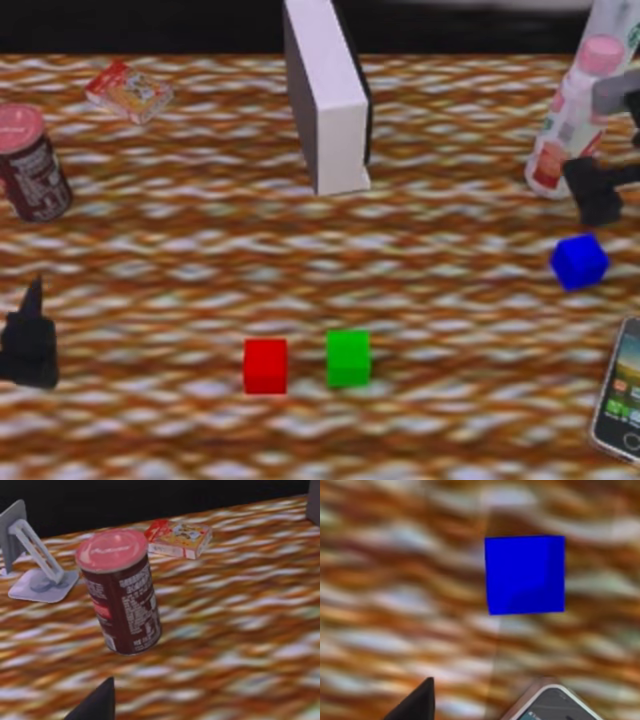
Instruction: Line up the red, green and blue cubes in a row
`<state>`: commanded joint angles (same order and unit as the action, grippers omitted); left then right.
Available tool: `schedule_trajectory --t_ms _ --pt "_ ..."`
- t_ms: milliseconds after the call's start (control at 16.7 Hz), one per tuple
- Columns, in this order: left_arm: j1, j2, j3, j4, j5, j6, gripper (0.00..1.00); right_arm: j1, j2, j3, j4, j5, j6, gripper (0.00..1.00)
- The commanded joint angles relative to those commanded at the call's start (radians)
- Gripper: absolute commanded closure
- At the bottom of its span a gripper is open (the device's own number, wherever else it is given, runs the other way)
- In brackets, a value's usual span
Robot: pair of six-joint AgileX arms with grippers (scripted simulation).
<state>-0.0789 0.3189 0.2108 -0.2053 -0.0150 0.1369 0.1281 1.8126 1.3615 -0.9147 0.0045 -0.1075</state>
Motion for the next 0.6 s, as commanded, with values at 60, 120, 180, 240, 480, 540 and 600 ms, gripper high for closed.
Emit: schedule_trajectory --t_ms 60,120,180,240,480,540,600 --pt "0.023 -0.066 -0.049 0.043 0.003 -0.029 0.00 0.004 0.071 0.056 -0.034 0.000 -0.004 0.00" --pt "0.043 -0.126 -0.091 0.082 0.005 -0.055 0.00 0.008 0.136 0.106 -0.064 0.000 -0.007 0.00" --pt "0.060 -0.181 -0.128 0.117 0.008 -0.079 0.00 0.012 0.192 0.151 -0.090 -0.001 -0.011 0.00" --pt "0.074 -0.228 -0.157 0.147 0.010 -0.098 0.00 0.015 0.237 0.190 -0.112 -0.001 -0.013 0.00" --pt "0.099 -0.319 -0.211 0.205 0.015 -0.137 0.00 0.021 0.316 0.263 -0.152 -0.002 -0.018 0.00" --pt "0.099 -0.319 -0.211 0.205 0.015 -0.137 0.00 0.021 0.316 0.263 -0.152 -0.002 -0.018 0.00" --pt "0.099 -0.319 -0.211 0.205 0.015 -0.137 0.00 0.021 0.316 0.263 -0.152 -0.002 -0.018 0.00"
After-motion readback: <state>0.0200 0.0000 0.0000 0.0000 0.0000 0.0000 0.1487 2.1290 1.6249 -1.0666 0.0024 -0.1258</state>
